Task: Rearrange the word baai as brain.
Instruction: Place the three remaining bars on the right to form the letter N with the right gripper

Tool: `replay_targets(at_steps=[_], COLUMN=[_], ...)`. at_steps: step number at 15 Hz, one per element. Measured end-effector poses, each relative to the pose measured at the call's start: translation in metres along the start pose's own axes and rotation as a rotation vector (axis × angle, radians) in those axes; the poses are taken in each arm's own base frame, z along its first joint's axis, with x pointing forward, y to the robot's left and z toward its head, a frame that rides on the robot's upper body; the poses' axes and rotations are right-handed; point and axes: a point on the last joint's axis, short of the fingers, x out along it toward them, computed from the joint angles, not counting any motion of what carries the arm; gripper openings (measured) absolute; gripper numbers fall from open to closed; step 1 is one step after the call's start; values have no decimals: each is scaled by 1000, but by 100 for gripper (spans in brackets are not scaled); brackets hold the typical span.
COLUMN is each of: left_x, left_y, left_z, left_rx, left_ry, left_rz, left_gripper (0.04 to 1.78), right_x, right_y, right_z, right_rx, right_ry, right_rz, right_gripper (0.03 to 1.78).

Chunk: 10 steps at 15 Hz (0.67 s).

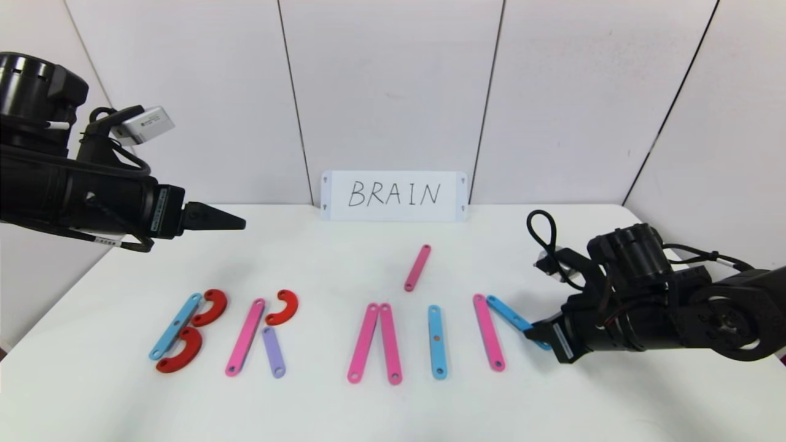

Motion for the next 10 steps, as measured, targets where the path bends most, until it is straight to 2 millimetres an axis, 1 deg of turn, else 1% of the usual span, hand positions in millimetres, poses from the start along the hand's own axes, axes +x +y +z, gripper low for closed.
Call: replay_targets(at_steps=[10], left_x=[0], left_y=[0], left_z=[0], left_rx=[1], left_ry=[0], left_rz=[-6], left_gripper=[173], right_x=[3], right_y=[-1], right_z=[-2], right_rx=[6], right_ry=[13], right_rz=[-6], right_gripper=[27])
